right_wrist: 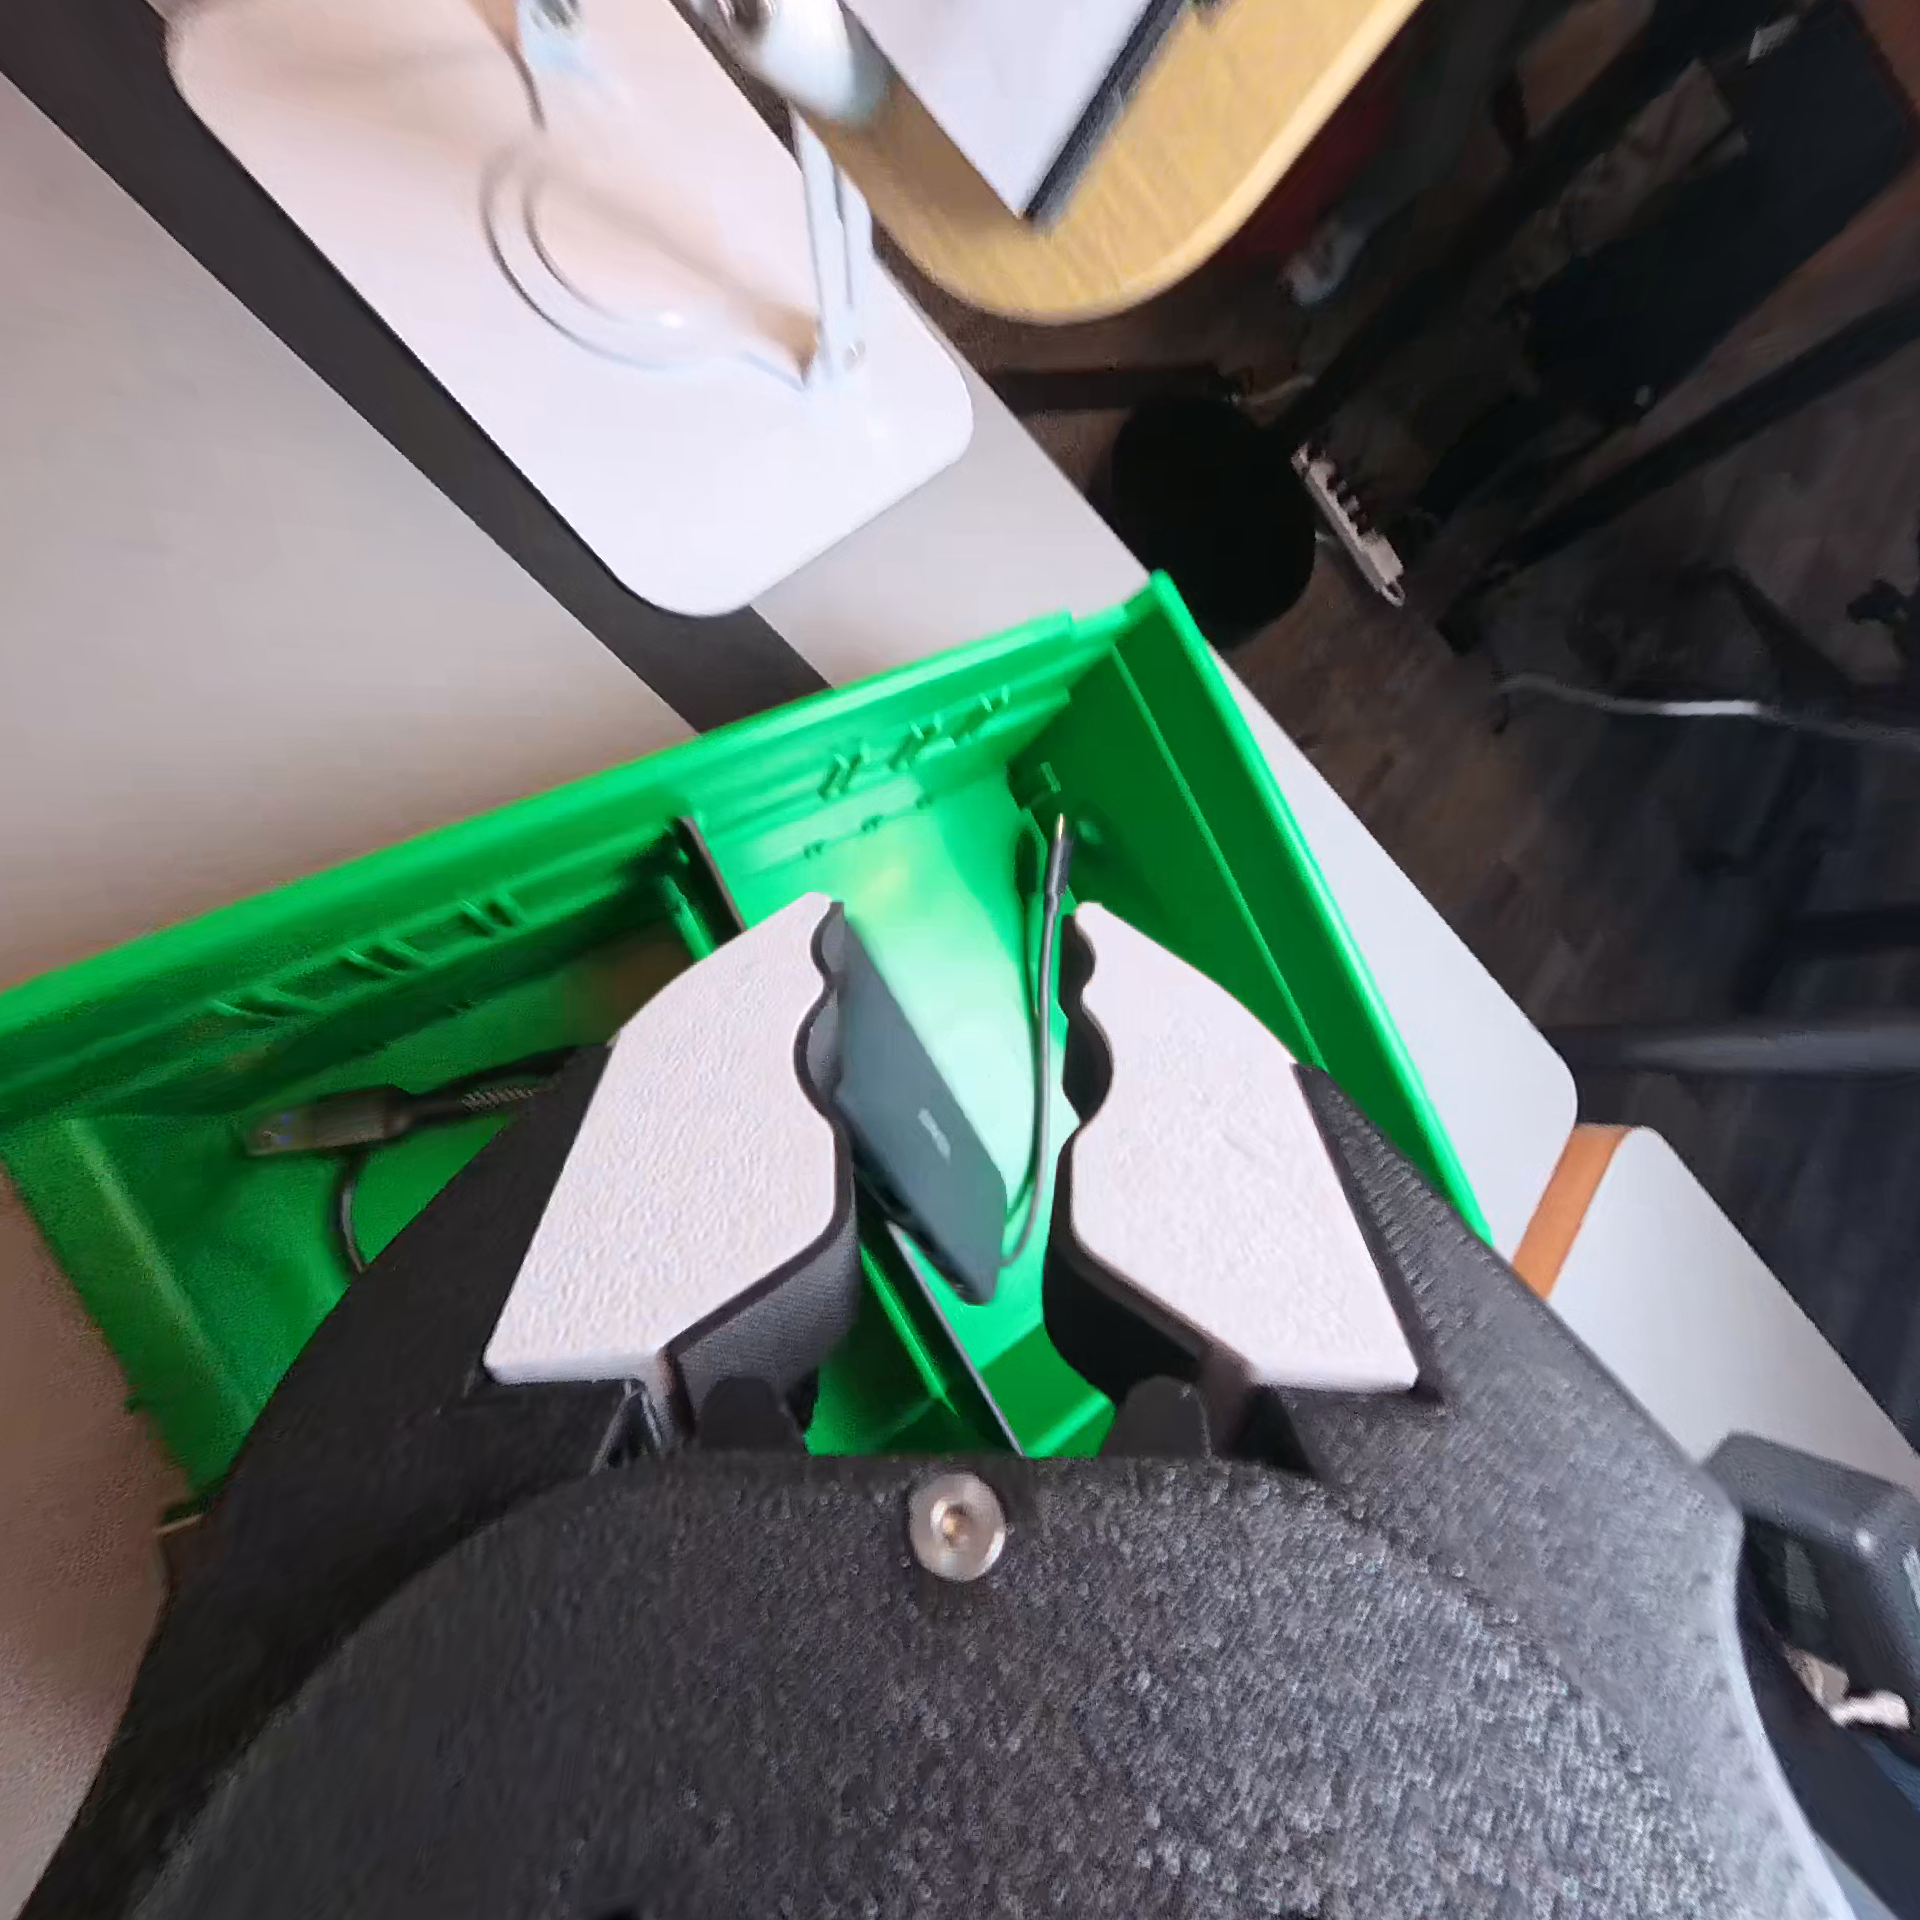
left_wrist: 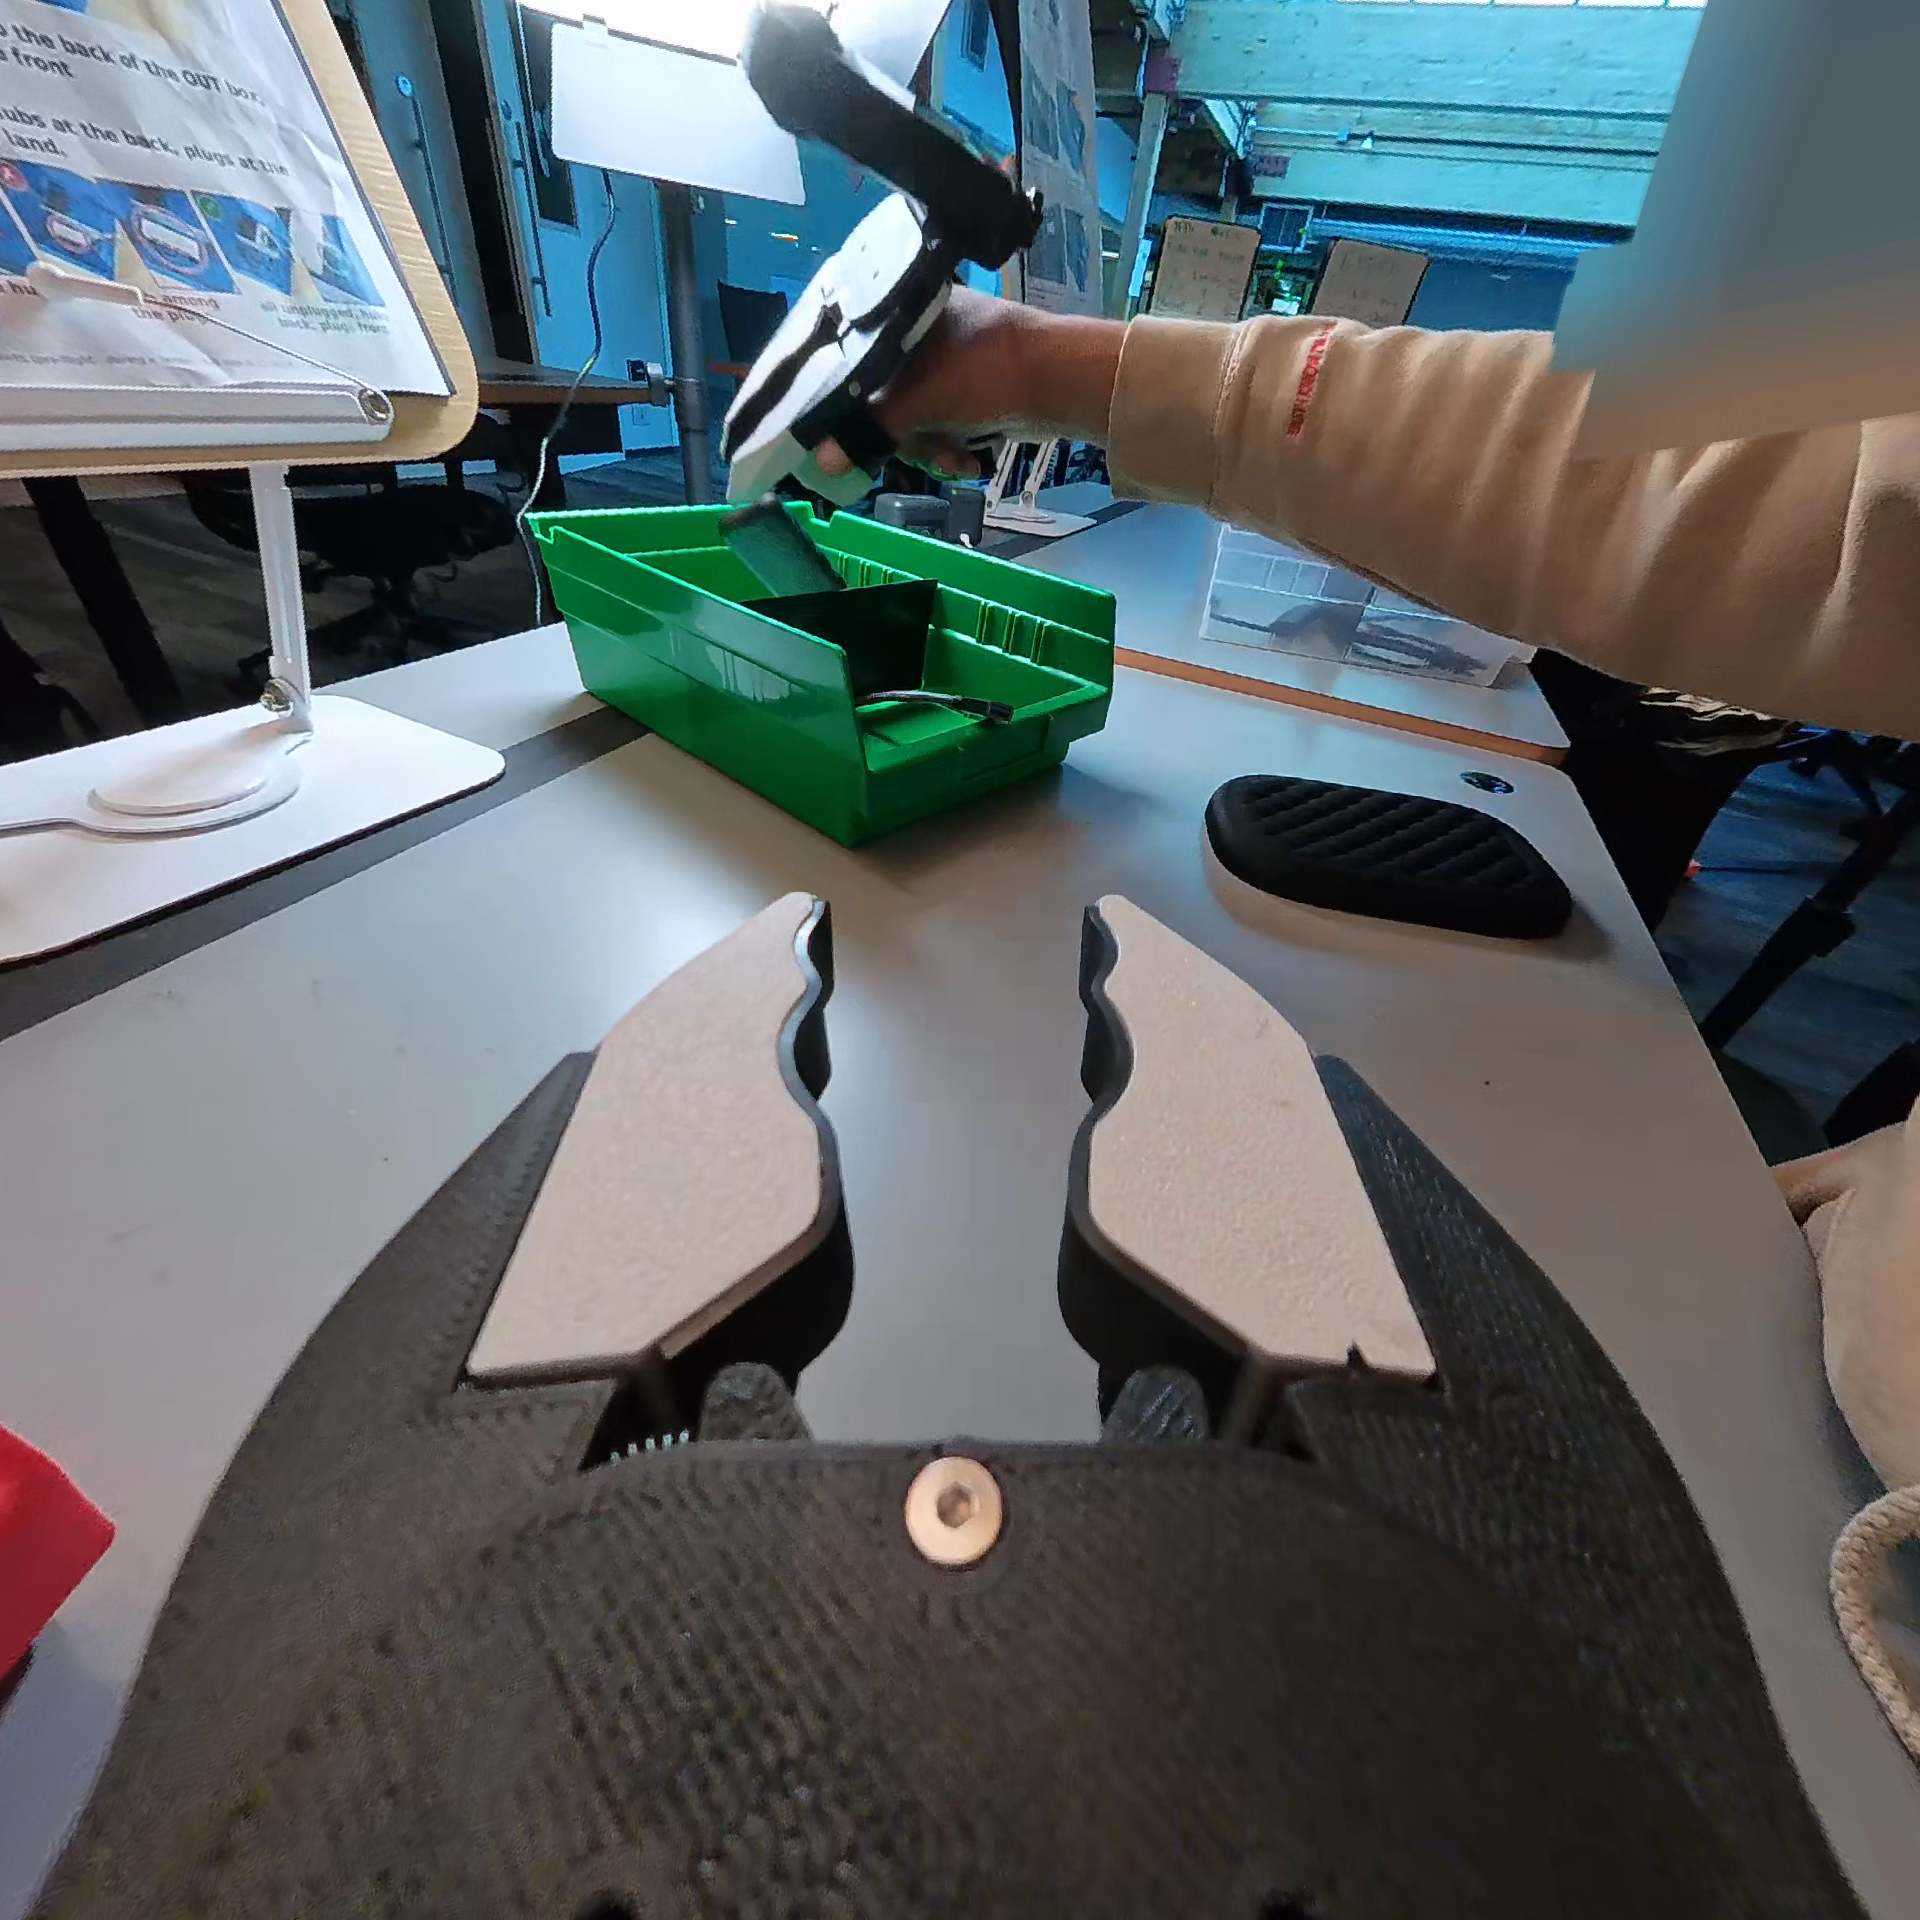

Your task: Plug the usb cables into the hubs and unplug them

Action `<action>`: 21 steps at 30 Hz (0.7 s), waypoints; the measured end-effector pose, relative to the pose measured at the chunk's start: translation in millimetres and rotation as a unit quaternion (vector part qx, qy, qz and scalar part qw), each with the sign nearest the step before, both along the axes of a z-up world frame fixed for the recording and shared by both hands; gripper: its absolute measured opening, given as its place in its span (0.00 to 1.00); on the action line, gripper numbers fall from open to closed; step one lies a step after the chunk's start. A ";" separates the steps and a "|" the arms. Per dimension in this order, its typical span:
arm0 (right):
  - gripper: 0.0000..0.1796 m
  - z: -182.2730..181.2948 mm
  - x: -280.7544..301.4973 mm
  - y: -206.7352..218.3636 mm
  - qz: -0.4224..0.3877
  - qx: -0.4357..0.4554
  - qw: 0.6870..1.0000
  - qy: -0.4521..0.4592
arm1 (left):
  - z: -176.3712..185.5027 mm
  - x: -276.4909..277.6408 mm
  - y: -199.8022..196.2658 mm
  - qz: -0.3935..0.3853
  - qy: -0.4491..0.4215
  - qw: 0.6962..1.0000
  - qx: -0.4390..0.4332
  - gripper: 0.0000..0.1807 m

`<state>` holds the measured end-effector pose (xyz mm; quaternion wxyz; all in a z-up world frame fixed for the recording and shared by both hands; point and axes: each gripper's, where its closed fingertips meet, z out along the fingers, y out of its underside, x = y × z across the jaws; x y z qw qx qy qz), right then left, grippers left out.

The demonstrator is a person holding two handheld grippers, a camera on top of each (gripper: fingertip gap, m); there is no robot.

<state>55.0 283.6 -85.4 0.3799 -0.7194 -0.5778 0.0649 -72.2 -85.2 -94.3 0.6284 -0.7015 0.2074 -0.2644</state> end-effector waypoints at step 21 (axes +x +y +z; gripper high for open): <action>0.19 5.0 23.7 -188.0 0.138 -0.028 0.937 0.320 | 46.4 -155.6 13.2 0.255 0.037 0.966 -0.006 0.23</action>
